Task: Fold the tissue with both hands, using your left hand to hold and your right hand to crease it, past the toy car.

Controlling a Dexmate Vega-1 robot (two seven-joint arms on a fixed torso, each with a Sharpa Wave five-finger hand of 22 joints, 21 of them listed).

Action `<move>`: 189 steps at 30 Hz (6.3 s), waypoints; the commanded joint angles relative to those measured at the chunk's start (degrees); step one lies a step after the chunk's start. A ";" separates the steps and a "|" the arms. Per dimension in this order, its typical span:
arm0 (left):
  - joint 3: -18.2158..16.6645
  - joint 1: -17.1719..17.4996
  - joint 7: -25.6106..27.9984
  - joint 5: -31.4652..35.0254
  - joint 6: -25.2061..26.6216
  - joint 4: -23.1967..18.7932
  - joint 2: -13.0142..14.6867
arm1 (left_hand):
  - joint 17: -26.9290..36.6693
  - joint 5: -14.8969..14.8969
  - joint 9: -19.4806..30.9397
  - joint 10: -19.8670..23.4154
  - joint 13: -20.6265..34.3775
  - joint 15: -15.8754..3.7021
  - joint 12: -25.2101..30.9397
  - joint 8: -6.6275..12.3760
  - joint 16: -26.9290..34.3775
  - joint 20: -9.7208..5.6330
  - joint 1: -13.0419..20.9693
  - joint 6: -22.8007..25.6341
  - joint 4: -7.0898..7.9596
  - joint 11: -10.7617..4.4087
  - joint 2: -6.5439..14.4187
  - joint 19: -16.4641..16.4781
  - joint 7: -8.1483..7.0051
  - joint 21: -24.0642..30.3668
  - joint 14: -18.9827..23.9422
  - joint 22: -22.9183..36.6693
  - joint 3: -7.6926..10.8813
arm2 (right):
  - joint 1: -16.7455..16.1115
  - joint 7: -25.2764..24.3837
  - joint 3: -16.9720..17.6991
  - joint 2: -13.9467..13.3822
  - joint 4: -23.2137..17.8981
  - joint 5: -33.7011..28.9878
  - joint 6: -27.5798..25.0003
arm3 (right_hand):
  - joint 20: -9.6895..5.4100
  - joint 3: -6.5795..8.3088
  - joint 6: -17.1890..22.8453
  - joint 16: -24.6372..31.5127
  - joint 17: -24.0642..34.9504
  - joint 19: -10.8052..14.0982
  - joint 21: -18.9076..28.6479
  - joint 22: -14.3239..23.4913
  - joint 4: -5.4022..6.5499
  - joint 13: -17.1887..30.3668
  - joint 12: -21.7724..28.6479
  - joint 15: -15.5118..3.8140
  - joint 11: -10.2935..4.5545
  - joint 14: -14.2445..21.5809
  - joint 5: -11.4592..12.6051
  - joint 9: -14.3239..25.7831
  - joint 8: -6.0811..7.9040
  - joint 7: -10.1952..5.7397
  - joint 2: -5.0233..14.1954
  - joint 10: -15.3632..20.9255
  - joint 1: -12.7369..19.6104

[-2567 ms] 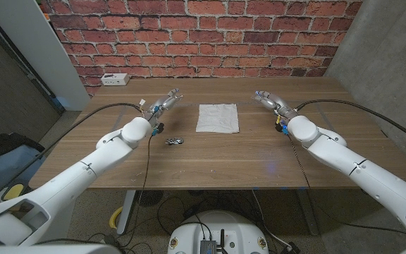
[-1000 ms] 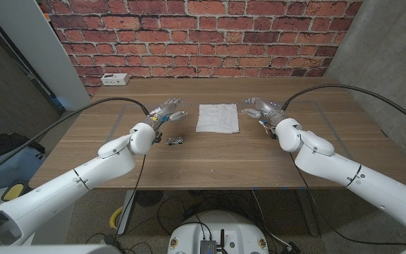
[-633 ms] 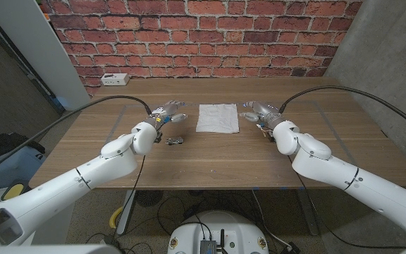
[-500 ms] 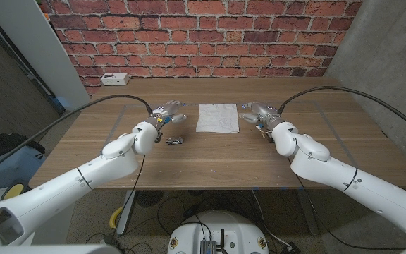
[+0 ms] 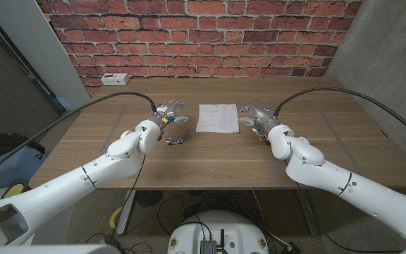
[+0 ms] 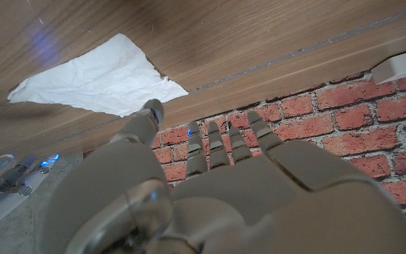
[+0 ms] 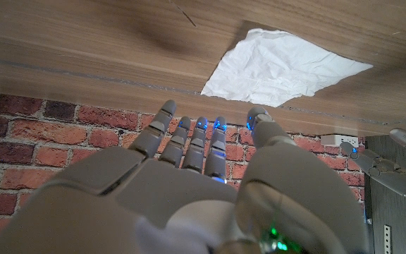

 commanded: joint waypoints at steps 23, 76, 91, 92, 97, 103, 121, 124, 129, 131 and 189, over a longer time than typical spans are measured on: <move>3.83 -3.14 -7.02 9.85 -3.63 4.98 -4.79 | 0.25 0.72 0.47 7.11 0.76 -0.65 1.14 0.86 0.30 0.76 5.82 7.03 0.78 -4.63 -4.13 2.18 -1.28 -1.25 2.68 0.36 -4.05 | 2.00 6.66 -3.86 0.93 -0.01 -8.14 -3.92 | 0.00 -3.19 7.39 0.62 0.69 3.15 -0.04 0.29 -0.68 0.51 0.26 -3.94 -1.41 4.12 1.42 0.21 0.43 -1.65 -6.20 5.86 9.17; 8.81 -6.95 -10.68 17.79 -7.93 12.84 -8.63 | 0.19 0.11 0.56 15.93 0.63 -3.43 -0.32 -0.16 0.43 -0.36 15.83 16.71 0.99 -9.12 -2.11 5.81 -6.75 -3.10 6.92 0.50 -8.67 | 2.31 9.83 -4.09 3.23 1.56 -9.46 -1.36 | -0.75 -8.29 7.84 0.80 2.38 2.26 -0.98 0.45 1.60 1.26 -0.83 -5.65 -4.37 2.69 1.69 0.36 -1.65 -5.69 -5.76 6.35 17.24; 9.52 -8.18 -10.96 17.35 -7.91 16.83 -10.64 | 0.13 0.04 0.83 18.02 1.00 -3.63 -0.49 -0.36 0.39 0.23 19.04 18.76 1.65 -8.75 3.94 6.56 -6.42 -3.37 8.14 0.67 -8.07 | 2.86 10.35 -4.27 3.56 2.42 -9.90 -0.38 | -0.86 -8.77 9.44 1.35 2.63 2.78 -0.81 0.45 1.39 1.40 -0.45 -6.28 -5.18 3.54 1.93 0.38 -1.11 -6.14 -5.01 7.39 18.63; 9.52 -8.15 -10.21 17.31 -8.05 17.18 -10.79 | 0.12 -0.07 0.85 20.33 1.03 -4.37 0.01 0.18 0.59 0.12 19.17 21.35 1.62 -9.14 3.96 7.11 -6.51 -3.34 9.33 0.66 -8.82 | 2.74 10.05 -4.16 3.63 2.53 -9.85 -0.26 | -0.85 -8.80 9.82 1.51 2.67 2.88 -0.78 0.45 1.34 1.41 -0.32 -6.45 -5.41 3.87 1.95 0.38 -0.98 -6.23 -4.92 7.76 18.85; 9.09 -7.76 -5.69 16.49 -8.77 18.75 -11.55 | 0.29 -0.07 0.82 27.83 1.02 -6.59 1.49 1.91 1.53 -0.80 19.70 30.15 1.58 -9.71 4.06 9.24 -6.72 -3.07 13.87 0.60 -10.90 | 2.43 9.40 -3.69 3.87 2.97 -9.38 0.03 | -0.93 -9.10 10.90 2.15 2.87 3.30 -0.64 0.46 1.33 1.44 -0.07 -6.95 -5.44 5.06 1.96 0.37 -0.69 -6.38 -4.72 8.55 19.36; 9.08 -7.50 -1.39 16.77 -7.91 20.09 -12.46 | 0.23 -0.06 1.26 32.29 1.02 -8.24 1.69 3.44 2.10 -1.14 20.80 37.49 1.91 -9.29 6.14 10.59 -4.97 -2.88 18.26 0.71 -10.83 | 2.41 8.97 -3.40 3.98 3.74 -8.63 0.83 | -0.90 -9.55 11.45 2.67 3.18 3.75 -0.50 0.48 1.37 1.48 0.12 -7.14 -4.71 5.73 1.96 0.37 -0.67 -5.69 -4.55 9.29 19.82; 10.87 -10.81 -11.74 14.96 -8.99 17.12 -10.87 | 0.25 0.48 0.93 20.40 1.19 -4.84 -3.60 -2.93 -0.77 0.21 14.75 22.00 2.10 -7.21 0.89 7.47 -3.99 -4.91 12.29 0.81 -16.34 | 4.16 9.69 -4.31 3.96 6.30 -7.72 3.42 | -1.69 -9.92 9.74 3.98 4.59 2.84 -0.88 0.51 0.72 1.68 -0.64 -8.64 -6.13 6.41 2.41 0.38 -1.53 -6.97 -3.48 7.58 23.35; 11.05 -10.63 -11.40 15.86 -8.53 17.01 -11.01 | 0.21 0.56 0.93 22.21 1.16 -5.80 -2.74 -2.05 -0.24 -0.27 17.90 23.49 0.79 -8.12 1.87 8.36 -4.82 -4.66 13.38 0.79 -15.15 | 4.60 9.18 -4.92 4.46 7.71 -8.30 4.49 | -1.81 -10.08 9.69 4.37 4.91 2.79 -0.89 0.51 0.77 1.75 -0.61 -8.60 -6.28 6.77 2.39 0.38 -1.54 -7.16 -3.41 7.56 23.64; 10.33 -9.79 -10.66 15.41 -8.35 16.47 -10.86 | 0.15 0.16 0.97 24.94 1.19 -6.88 -1.82 -1.18 0.24 -0.53 21.22 26.27 0.49 -8.80 2.07 9.37 -5.86 -4.43 15.27 0.77 -14.52 | 5.32 9.74 -5.92 4.93 9.50 -9.21 5.33 | -1.93 -10.58 9.63 5.74 5.94 2.86 -0.83 0.53 0.78 1.92 -0.47 -9.35 -6.58 8.33 2.40 0.38 -1.51 -7.37 -3.42 7.72 24.48; 9.99 -9.40 -10.31 15.12 -8.37 16.12 -10.66 | 0.18 0.03 1.00 26.04 1.21 -7.22 -1.43 -0.94 0.43 -0.58 21.62 27.21 0.68 -8.75 2.05 9.68 -5.62 -4.36 16.07 0.78 -14.62 | 5.16 9.09 -5.96 5.11 10.15 -9.39 5.93 | -2.16 -10.72 9.84 6.53 6.58 3.09 -0.72 0.54 0.64 2.00 -0.34 -9.83 -6.85 9.13 2.45 0.38 -1.40 -7.73 -3.35 7.94 25.22; 6.43 -3.29 -4.37 15.76 -9.04 11.29 -7.92 | 0.64 1.28 0.59 2.93 1.87 -0.10 -4.05 -3.05 -0.94 1.83 12.63 2.00 3.98 -0.87 -3.13 1.09 -4.76 -6.68 2.07 1.01 -24.37 | -6.08 -22.60 4.41 11.38 19.92 1.45 22.96 | -3.24 -19.38 40.33 36.42 47.61 16.38 14.65 3.93 4.18 16.13 20.23 -9.73 0.00 41.43 1.98 5.96 5.14 1.73 -1.43 43.58 39.57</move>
